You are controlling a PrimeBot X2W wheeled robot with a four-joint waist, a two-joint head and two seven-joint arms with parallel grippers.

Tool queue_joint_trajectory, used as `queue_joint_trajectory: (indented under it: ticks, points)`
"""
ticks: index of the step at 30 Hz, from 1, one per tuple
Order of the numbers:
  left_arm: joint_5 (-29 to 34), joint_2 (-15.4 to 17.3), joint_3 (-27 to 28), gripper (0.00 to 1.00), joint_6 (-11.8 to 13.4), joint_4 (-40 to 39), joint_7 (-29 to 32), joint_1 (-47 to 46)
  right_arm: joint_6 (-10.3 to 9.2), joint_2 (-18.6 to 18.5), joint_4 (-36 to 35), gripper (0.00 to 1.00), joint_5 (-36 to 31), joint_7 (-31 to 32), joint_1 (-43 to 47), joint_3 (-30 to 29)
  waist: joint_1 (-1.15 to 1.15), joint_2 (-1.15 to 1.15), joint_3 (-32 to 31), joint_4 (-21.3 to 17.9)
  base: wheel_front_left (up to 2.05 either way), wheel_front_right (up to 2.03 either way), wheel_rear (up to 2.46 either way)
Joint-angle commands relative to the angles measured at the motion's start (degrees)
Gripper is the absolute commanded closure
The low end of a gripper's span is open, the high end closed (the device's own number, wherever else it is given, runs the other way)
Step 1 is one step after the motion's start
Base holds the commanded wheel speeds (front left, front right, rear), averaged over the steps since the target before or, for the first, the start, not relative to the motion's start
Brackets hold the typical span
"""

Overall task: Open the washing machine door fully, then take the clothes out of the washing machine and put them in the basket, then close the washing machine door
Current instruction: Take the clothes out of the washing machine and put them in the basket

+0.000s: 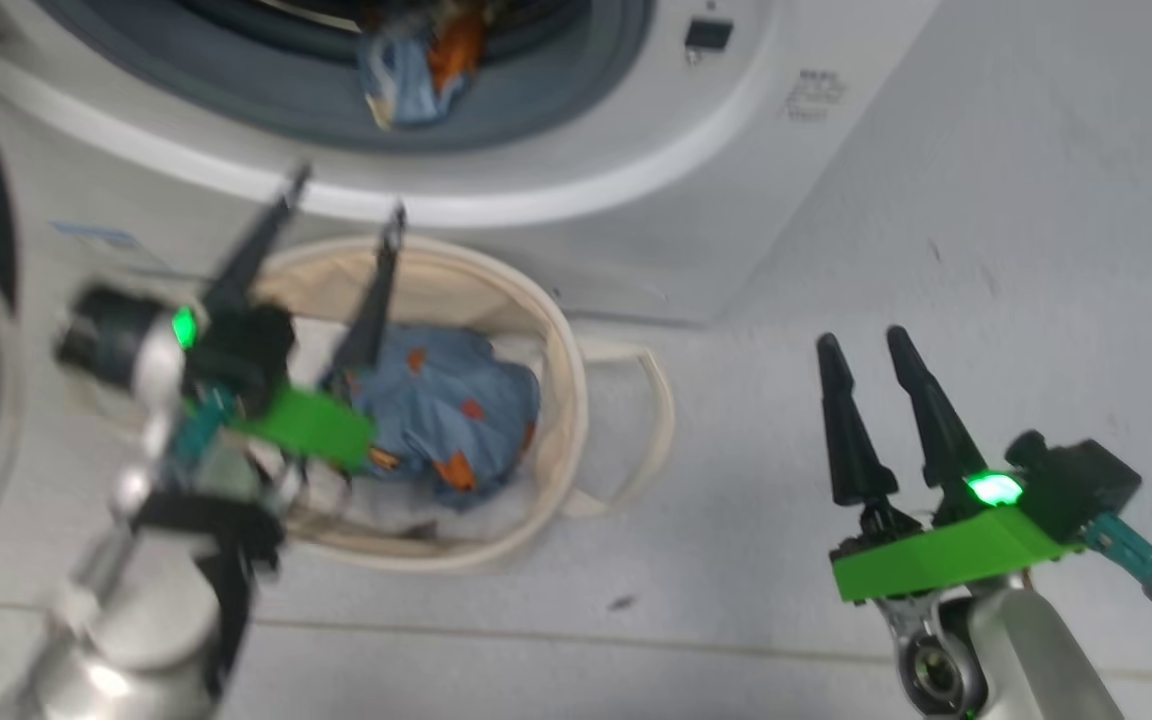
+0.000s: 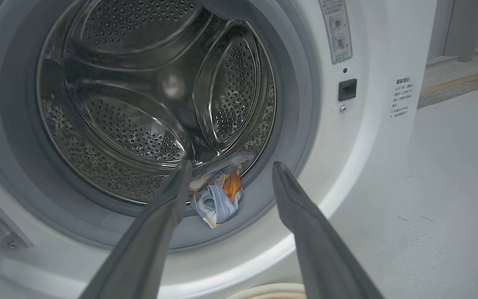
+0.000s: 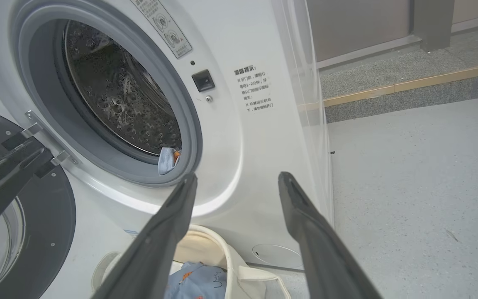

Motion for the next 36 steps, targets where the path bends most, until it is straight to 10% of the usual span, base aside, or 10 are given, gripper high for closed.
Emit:
queue_joint_trajectory:
  ticks: [1, 14, 36]
  points:
    - [0.5, 2.0, 2.1, 0.00, -0.2, -1.0, 0.2, -2.2, 0.05, 0.0, -1.9, 0.00, -0.1, -0.7, -1.0, 1.5, 0.00, 0.01, 4.2, -2.5, 0.00, 0.00, 0.00]
    - [-11.7, 2.3, 4.6, 0.00, -5.9, 15.7, 10.9, -26.7, 0.05, 0.0, -3.4, 0.00, 3.5, -0.7, -6.0, 7.0, 0.00, 0.01, 15.1, -7.1, 0.00, 0.00, 0.00]
    - [-13.3, -1.3, -3.1, 0.00, -5.2, 40.9, 14.3, -47.3, 0.05, 0.0, -6.3, 0.00, 3.0, -0.7, -7.8, 9.2, 0.00, 0.01, 20.4, -9.6, 0.00, 0.00, 0.00]
